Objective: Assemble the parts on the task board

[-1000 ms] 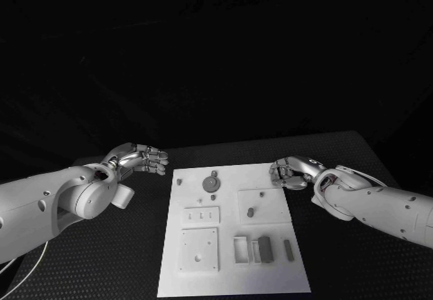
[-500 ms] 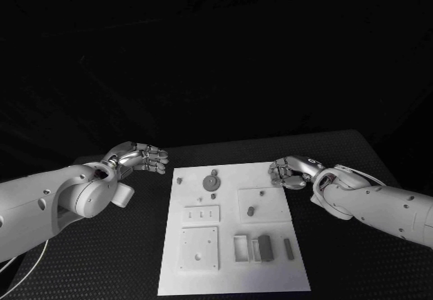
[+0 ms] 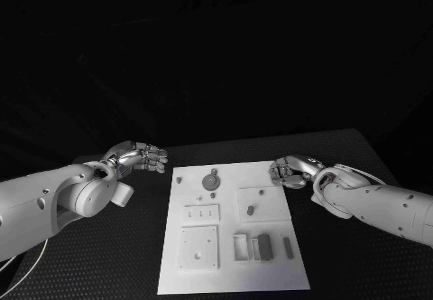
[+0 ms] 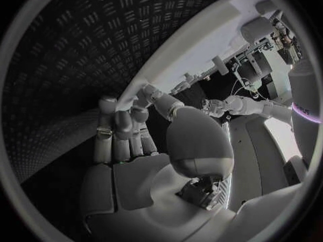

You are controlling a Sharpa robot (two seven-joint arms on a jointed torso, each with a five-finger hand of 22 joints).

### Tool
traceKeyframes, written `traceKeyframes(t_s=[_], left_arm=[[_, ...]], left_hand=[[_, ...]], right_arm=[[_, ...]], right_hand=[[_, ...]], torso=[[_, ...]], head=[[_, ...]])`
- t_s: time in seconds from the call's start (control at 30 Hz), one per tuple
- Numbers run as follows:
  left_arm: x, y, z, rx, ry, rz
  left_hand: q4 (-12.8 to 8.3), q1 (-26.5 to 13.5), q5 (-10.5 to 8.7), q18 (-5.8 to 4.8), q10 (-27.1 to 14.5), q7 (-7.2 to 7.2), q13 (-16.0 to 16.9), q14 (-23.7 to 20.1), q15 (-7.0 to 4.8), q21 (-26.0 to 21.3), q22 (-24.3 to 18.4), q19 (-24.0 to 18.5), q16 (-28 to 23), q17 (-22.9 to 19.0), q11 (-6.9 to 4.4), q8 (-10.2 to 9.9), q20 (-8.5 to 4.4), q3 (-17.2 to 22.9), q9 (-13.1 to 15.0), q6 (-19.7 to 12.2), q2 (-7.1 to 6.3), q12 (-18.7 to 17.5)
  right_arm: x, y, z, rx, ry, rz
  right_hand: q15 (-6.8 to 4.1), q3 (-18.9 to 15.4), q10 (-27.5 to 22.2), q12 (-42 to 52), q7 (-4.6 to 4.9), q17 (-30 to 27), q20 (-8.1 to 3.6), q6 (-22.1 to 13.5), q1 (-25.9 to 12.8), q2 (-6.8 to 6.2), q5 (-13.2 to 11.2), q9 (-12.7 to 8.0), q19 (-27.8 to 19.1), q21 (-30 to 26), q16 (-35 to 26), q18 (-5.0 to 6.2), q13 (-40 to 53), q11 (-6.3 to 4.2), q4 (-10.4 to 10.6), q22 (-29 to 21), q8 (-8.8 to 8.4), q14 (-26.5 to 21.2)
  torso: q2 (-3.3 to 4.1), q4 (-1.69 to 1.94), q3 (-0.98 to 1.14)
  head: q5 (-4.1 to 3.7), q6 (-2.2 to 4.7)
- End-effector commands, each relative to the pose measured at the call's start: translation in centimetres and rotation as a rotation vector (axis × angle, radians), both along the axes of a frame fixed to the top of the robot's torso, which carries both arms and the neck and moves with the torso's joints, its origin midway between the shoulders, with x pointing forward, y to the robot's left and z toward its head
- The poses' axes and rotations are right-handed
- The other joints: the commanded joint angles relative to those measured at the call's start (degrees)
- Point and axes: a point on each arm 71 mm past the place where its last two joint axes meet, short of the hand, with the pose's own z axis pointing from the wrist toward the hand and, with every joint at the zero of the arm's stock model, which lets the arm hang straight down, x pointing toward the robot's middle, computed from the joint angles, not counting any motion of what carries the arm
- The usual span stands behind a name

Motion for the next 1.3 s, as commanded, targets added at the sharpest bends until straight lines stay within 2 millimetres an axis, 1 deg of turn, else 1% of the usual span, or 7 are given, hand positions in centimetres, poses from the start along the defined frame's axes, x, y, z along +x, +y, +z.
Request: traceKeyframes(t_s=[0.03, 0.2, 0.4, 0.6, 0.9, 1.1, 1.3], left_arm=[[0.0, -0.2, 0.1, -0.004, -0.004, -0.016], [0.0, -0.2, 0.0, -0.001, -0.001, -0.009], [0.0, -0.2, 0.0, 0.004, -0.003, -0.012], [0.0, -0.2, 0.0, 0.005, -0.003, -0.013], [0.0, -0.2, 0.0, 0.005, -0.002, -0.014], [-0.1, -0.3, 0.0, 0.007, -0.002, -0.018], [-0.1, -0.4, 0.0, 0.026, -0.009, -0.028]], left_hand=[[0.0, -0.4, -0.02, 0.43, 0.3, 0.27, 0.1, 0.3, 0.19, -0.3, 0.1, 0.0, -0.2, 0.1, 0.04, -0.4, 0.17, 0.0, 0.1, -0.1, -0.16, -0.3], [0.0, -0.4, -0.02, 0.43, 0.3, 0.27, 0.1, 0.3, 0.18, -0.3, 0.1, 0.0, -0.2, 0.1, 0.04, -0.4, 0.17, 0.0, 0.1, -0.1, -0.14, -0.4], [0.2, -0.4, -0.01, 0.44, 0.4, 0.23, 0.2, 0.4, 0.16, -0.3, 0.1, 0.1, -0.2, 0.2, 0.00, -0.3, 0.15, 0.1, 0.1, 0.0, 0.13, -0.3], [0.3, -0.5, -0.02, 0.45, 0.5, 0.18, 0.3, 0.5, 0.14, -0.3, 0.2, 0.1, -0.3, 0.3, -0.02, -0.2, 0.15, 0.0, 0.2, 0.1, 0.23, -0.4], [0.3, -0.6, -0.02, 0.45, 0.5, 0.17, 0.3, 0.5, 0.13, -0.4, 0.2, 0.1, -0.3, 0.3, -0.03, -0.2, 0.14, 0.0, 0.2, 0.1, 0.23, -0.4], [0.4, -0.6, -0.02, 0.46, 0.6, 0.08, 0.4, 0.6, 0.10, -0.4, 0.2, 0.2, -0.4, 0.4, -0.07, -0.1, 0.11, 0.1, 0.2, 0.3, 0.41, -0.4], [0.9, -0.9, -0.02, 0.53, 1.3, -0.61, 1.0, 1.4, -0.21, -0.2, 0.5, 0.7, -0.4, 1.0, -0.41, 0.6, -0.13, 0.1, 0.6, 1.9, 1.28, -0.2]], right_arm=[[0.0, 0.0, -0.2, -0.018, 0.020, 0.002], [0.1, -0.3, -0.3, -0.021, 0.019, -0.002], [0.1, -0.1, -0.2, -0.003, 0.016, -0.007], [0.1, 0.3, -0.2, 0.005, 0.019, 0.001], [0.1, 0.5, -0.2, 0.012, 0.022, 0.002], [0.2, 0.6, -0.2, 0.017, 0.019, -0.019], [0.2, 1.1, -0.1, 0.057, 0.020, -0.051]], right_hand=[[-0.73, -0.2, -1.6, 0.0, -1.75, -0.1, 0.08, 13.0, 0.0, 0.31, 0.3, 0.1, 0.3, 0.3, 0.2, 0.64, -0.1, -1.96, -0.4, 1.0, 0.30, -0.2], [-0.74, -0.1, -1.6, -0.1, -1.75, -0.1, 0.07, 12.9, 0.0, 0.37, 0.4, 0.1, 0.3, 0.3, 0.1, 0.64, -0.1, -1.96, -0.5, 0.9, 0.26, -0.2], [-0.88, 0.0, -1.2, 0.0, -1.88, -0.1, -0.07, 13.5, 0.0, 1.54, 0.4, 0.7, 0.6, 0.4, 0.2, 0.64, -0.1, -2.10, -0.8, 0.9, 0.63, 0.0], [-1.01, 0.0, -0.7, 0.1, -2.00, -0.1, -0.26, 13.9, -0.2, 1.93, 0.4, 1.0, 0.9, 0.5, 0.3, 0.64, 0.0, -2.23, -1.3, 1.0, 0.81, 0.4], [-1.10, 0.0, -0.4, 0.2, -2.12, -0.1, -0.34, 14.2, -0.4, 1.98, 0.4, 1.3, 1.0, 0.6, 0.4, 0.64, 0.1, -2.34, -1.5, 1.0, 0.96, 0.5], [-1.18, -0.1, -0.2, 0.4, -2.28, -0.1, -0.38, 14.6, -0.8, 1.86, 0.4, 1.6, 1.0, 0.6, 0.4, 0.64, 0.2, -2.48, -1.6, 1.0, 1.17, 0.6], [-1.44, -0.2, 0.4, 0.6, -2.61, 0.0, -0.50, 15.3, -1.6, 1.63, 0.4, 2.2, 1.4, 0.8, 0.5, 0.64, 0.4, -2.79, -1.3, 1.0, 1.56, 0.9]], torso=[[0.00, 0.01, 0.01], [0.01, 0.00, 0.03], [0.02, -0.05, 0.08], [0.01, 0.00, 0.01], [0.01, 0.02, -0.03], [0.01, -0.03, -0.04], [-0.01, 0.02, -0.06]], head=[[-0.02, -0.01], [-0.05, -0.12], [-0.05, -0.16], [-0.09, -0.28], [-0.17, -0.30], [-0.17, -0.33], [-0.28, -0.31]])
